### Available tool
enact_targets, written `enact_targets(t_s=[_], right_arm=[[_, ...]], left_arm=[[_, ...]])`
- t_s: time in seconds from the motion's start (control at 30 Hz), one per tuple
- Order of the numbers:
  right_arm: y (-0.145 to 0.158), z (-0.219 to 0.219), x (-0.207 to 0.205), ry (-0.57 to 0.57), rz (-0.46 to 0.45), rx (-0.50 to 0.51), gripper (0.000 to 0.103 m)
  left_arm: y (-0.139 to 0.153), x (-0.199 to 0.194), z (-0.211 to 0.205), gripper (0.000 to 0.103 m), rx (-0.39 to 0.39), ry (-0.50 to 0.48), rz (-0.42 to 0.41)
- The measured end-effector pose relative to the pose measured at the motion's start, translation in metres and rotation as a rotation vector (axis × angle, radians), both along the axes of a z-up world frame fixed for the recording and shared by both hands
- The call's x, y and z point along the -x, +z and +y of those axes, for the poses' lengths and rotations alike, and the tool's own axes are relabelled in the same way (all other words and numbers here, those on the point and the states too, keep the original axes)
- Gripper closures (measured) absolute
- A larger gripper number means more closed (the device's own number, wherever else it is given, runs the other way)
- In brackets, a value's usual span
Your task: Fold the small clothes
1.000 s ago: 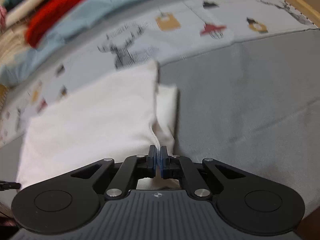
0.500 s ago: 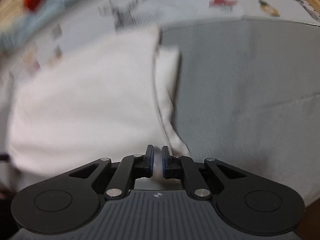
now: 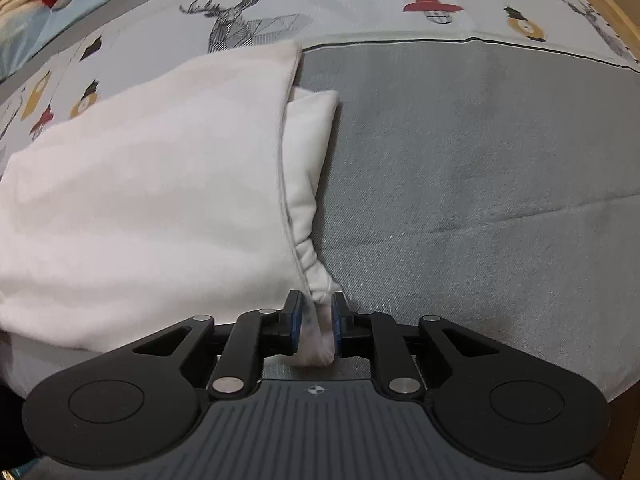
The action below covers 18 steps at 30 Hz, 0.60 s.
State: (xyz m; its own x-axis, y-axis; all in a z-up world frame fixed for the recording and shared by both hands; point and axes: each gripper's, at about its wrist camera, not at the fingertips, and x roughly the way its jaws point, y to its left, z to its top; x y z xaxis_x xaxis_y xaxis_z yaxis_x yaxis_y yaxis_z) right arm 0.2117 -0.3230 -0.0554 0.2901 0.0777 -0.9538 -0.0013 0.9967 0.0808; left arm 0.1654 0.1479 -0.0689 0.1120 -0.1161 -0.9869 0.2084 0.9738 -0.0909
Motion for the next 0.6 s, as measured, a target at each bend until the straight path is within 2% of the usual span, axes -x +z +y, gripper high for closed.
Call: enact_targets(t_s=[0.2,0.3,0.47,0.6], right_arm=[[0.004,-0.005,-0.004,-0.025,-0.052,-0.006,0.083],[0.01,-0.007,-0.006,-0.043,-0.102,-0.015,0.083],[0.023,-0.009,-0.01,-0.046,-0.226,-0.061,0.083],[0.021,-0.003,-0.017,-0.004,-0.232,-0.081,0.083]], left_arm=[[-0.005,0.001,0.006,0.073,0.0,0.008,-0.012],[0.006,-0.006,0.012,0.073,-0.016,0.057,-0.078],[0.031,-0.019,0.023,0.074,0.071,0.153,-0.189],[0.03,-0.029,0.019,0.076,0.096,0.175,-0.199]])
